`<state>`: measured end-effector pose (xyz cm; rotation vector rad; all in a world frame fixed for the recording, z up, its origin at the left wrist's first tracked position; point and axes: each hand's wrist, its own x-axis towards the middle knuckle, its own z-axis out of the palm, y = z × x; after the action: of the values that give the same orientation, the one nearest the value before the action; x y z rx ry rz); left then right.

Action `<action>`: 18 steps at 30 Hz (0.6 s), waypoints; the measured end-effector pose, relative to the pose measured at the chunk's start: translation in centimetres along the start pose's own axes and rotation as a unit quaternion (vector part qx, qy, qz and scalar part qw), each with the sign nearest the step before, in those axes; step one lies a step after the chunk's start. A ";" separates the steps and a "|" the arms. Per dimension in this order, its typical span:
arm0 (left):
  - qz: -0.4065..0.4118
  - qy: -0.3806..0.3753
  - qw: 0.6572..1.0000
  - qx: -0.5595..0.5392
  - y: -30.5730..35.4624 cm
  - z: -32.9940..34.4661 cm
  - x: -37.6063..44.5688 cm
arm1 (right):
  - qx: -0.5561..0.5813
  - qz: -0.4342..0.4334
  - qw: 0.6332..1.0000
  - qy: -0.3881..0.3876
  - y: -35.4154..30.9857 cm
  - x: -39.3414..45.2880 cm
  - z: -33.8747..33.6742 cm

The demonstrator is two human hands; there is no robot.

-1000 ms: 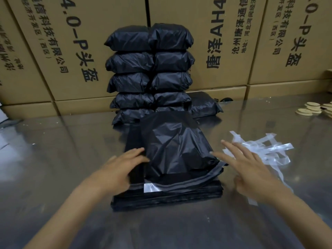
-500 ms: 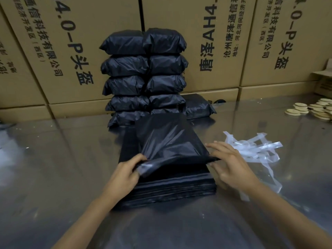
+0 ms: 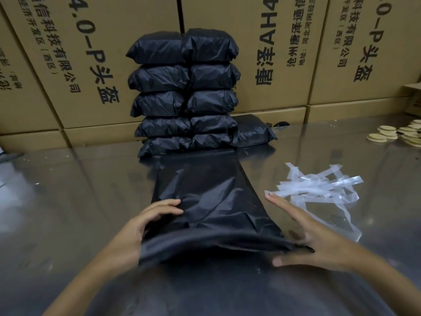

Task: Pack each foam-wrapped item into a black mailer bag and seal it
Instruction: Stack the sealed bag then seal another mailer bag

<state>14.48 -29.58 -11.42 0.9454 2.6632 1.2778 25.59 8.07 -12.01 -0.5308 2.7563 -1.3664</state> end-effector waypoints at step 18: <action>-0.128 0.311 0.907 -0.253 3.2 2.6 3.9 | 0.292 0.062 0.929 0.219 -2.4 7.6 3.2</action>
<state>13.64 -24.14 -9.98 0.1149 2.4502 2.3261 19.66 1.97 -11.14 -0.0144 2.3807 -2.3661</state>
